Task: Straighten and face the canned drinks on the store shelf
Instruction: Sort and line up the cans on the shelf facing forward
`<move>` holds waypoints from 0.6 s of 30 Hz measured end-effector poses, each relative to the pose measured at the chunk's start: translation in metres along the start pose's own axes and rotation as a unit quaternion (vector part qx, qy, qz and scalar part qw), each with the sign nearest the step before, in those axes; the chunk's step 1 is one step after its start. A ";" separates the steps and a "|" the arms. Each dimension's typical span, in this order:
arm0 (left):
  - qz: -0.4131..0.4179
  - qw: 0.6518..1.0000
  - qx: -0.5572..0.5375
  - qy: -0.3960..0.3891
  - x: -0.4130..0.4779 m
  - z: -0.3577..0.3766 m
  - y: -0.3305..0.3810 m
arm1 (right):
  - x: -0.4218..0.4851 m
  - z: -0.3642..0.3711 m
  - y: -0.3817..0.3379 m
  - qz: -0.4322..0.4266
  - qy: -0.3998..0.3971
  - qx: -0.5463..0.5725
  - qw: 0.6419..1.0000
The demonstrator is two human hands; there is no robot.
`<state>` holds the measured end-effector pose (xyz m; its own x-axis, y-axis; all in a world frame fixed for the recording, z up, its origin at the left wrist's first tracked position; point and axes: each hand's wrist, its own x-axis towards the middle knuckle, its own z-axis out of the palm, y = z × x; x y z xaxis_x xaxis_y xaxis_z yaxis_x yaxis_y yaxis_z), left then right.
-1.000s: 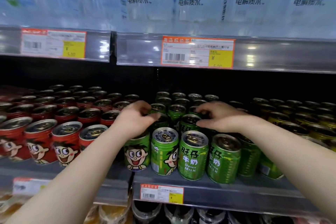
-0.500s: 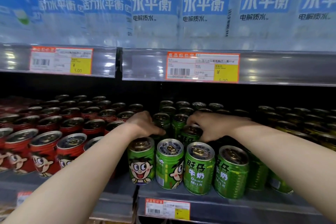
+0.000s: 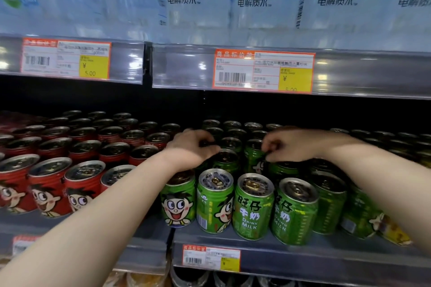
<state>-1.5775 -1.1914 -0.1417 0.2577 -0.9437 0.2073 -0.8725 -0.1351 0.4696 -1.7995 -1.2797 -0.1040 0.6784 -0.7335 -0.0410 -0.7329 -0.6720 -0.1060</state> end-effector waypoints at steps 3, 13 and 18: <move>0.042 0.996 0.021 -0.071 0.002 0.010 0.012 | -0.012 -0.001 0.020 0.093 -0.067 -0.075 0.991; 0.050 0.990 0.101 -0.083 0.002 0.025 0.021 | -0.014 0.021 0.002 0.103 0.015 0.049 0.993; 0.048 0.991 0.098 -0.072 0.002 0.025 0.019 | 0.003 0.036 -0.014 0.044 0.071 0.085 0.993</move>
<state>-1.6045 -1.2033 -0.1540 0.1197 -0.9865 0.1117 -0.9578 -0.0851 0.2745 -1.7849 -1.2689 -0.1388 0.5900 -0.8034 0.0809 -0.7614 -0.5869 -0.2753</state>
